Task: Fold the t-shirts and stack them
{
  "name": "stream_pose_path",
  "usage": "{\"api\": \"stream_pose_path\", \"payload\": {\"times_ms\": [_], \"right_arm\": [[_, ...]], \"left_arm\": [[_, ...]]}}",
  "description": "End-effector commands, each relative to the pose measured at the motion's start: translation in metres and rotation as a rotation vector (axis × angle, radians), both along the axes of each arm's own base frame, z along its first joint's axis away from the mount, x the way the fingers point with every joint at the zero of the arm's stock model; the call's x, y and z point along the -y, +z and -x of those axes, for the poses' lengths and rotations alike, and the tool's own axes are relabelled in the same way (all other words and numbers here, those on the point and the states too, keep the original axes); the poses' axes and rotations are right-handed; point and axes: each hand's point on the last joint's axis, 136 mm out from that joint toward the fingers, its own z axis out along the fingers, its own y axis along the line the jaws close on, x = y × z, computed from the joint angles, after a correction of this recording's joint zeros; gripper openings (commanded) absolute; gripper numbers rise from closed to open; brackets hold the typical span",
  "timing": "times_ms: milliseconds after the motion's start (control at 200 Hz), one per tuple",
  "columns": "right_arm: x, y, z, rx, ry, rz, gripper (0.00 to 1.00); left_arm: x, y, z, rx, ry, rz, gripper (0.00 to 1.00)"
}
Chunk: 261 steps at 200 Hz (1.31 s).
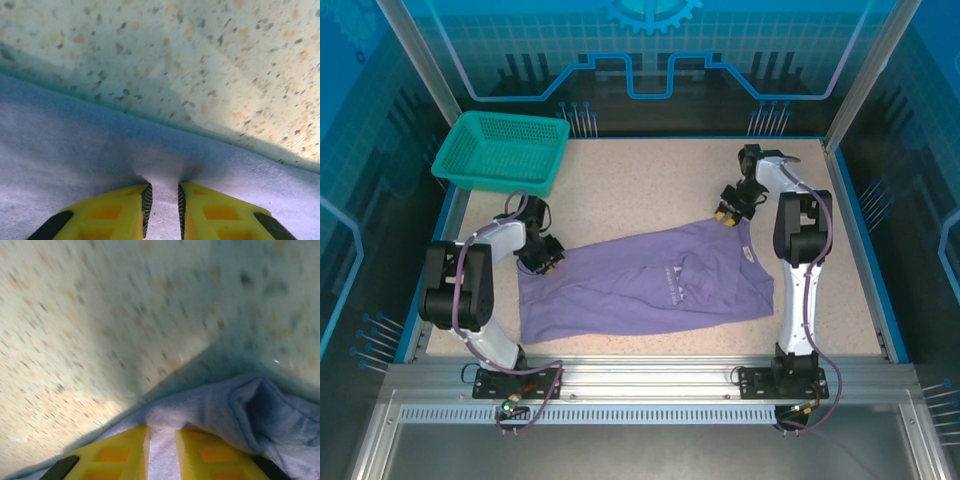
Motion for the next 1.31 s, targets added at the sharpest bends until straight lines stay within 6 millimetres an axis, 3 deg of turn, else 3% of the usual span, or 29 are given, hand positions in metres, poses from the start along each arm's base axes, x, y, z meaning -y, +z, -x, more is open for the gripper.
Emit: {"api": "stream_pose_path", "payload": {"times_ms": [0, 100, 265, 550, 705, 880, 1005, 1091, 1191, 1246, 1261, 1301], "right_arm": [[0.017, -0.023, -0.018, -0.030, -0.083, 0.030, 0.24], [0.018, -0.020, -0.041, -0.005, -0.119, 0.012, 0.26], [0.016, -0.021, -0.079, 0.034, -0.184, -0.033, 0.27], [0.012, -0.027, -0.153, 0.216, -0.368, -0.159, 0.31], [0.010, -0.005, -0.197, 0.365, -0.439, -0.249, 0.36], [0.007, 0.054, -0.217, 0.488, -0.462, -0.325, 0.52], [0.014, 0.099, -0.208, 0.532, -0.439, -0.285, 0.56], [0.026, 0.137, -0.191, 0.572, -0.391, -0.192, 0.58], [0.048, 0.152, -0.131, 0.439, -0.384, 0.003, 0.60], [0.055, 0.143, -0.087, 0.324, -0.393, 0.095, 0.61], [0.056, 0.153, -0.077, 0.331, -0.399, 0.103, 0.62], [0.056, 0.144, -0.049, 0.285, -0.413, 0.117, 0.63]], "left_arm": [[-0.010, -0.016, 0.012, -0.087, 0.008, -0.047, 0.28], [-0.005, -0.014, 0.006, -0.080, -0.019, -0.028, 0.28], [0.024, -0.012, 0.004, -0.088, -0.119, 0.022, 0.29], [0.080, -0.020, 0.036, -0.182, -0.178, 0.134, 0.30], [0.101, -0.015, 0.055, -0.234, -0.244, 0.151, 0.32], [0.106, 0.004, 0.063, -0.217, -0.191, 0.128, 0.37], [0.103, 0.035, 0.046, -0.136, -0.196, 0.103, 0.46], [0.106, 0.058, 0.027, -0.052, -0.276, 0.088, 0.53], [0.106, 0.074, 0.017, 0.003, -0.380, 0.061, 0.58], [0.107, 0.078, 0.016, 0.007, -0.412, 0.061, 0.58], [0.107, 0.079, 0.017, 0.007, -0.420, 0.064, 0.58], [0.110, 0.081, 0.018, 0.016, -0.444, 0.075, 0.57]]}}
